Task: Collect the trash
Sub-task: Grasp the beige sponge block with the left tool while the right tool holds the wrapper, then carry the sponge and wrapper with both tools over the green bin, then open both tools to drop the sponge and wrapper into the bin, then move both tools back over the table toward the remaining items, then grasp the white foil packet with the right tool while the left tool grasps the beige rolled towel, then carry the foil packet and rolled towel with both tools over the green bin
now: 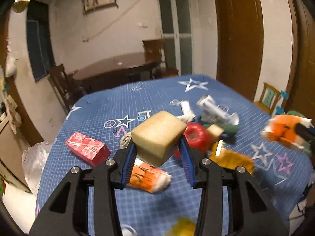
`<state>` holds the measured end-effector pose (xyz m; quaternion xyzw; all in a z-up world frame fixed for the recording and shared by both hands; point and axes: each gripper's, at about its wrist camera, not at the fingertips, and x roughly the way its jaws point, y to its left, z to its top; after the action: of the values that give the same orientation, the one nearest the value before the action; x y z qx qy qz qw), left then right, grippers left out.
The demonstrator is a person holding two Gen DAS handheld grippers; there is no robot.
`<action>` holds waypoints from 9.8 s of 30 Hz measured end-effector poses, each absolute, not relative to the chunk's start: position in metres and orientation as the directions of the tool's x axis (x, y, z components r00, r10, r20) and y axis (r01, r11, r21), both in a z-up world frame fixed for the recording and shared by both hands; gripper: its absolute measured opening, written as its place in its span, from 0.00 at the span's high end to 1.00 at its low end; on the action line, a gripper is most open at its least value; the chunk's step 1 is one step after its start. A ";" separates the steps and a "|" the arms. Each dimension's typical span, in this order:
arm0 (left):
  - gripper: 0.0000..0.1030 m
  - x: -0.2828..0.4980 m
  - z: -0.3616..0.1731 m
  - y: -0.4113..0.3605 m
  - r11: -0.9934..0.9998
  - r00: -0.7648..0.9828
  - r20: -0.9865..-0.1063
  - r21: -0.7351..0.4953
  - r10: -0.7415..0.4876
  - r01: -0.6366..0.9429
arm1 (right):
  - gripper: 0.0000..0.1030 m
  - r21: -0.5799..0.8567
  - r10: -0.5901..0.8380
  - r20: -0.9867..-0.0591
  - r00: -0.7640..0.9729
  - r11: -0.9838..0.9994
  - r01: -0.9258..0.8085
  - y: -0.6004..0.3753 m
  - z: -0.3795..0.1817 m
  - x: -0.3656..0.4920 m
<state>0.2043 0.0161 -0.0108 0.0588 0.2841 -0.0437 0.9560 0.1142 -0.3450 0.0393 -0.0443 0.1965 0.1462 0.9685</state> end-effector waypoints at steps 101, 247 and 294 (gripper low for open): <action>0.34 0.255 -0.098 -0.478 0.710 0.411 -0.792 -0.041 -0.452 0.703 | 0.62 0.007 -0.233 -0.633 0.739 0.952 0.306 -0.788 0.005 0.120; 0.62 0.174 0.022 -0.226 0.925 0.853 -0.372 -0.042 -0.365 0.377 | 0.66 0.011 -0.085 -0.339 0.937 0.995 0.094 -0.566 0.113 0.046; 0.62 0.266 -0.097 -0.474 0.772 0.505 -0.746 -0.021 -0.435 0.635 | 0.66 0.103 -0.132 -0.825 0.549 0.921 0.376 -0.853 -0.041 0.180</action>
<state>0.2657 -0.4743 -0.0967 0.1285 0.3878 -0.3119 0.8578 0.1795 -0.8529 -0.0408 0.1351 0.4518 -0.1463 0.8696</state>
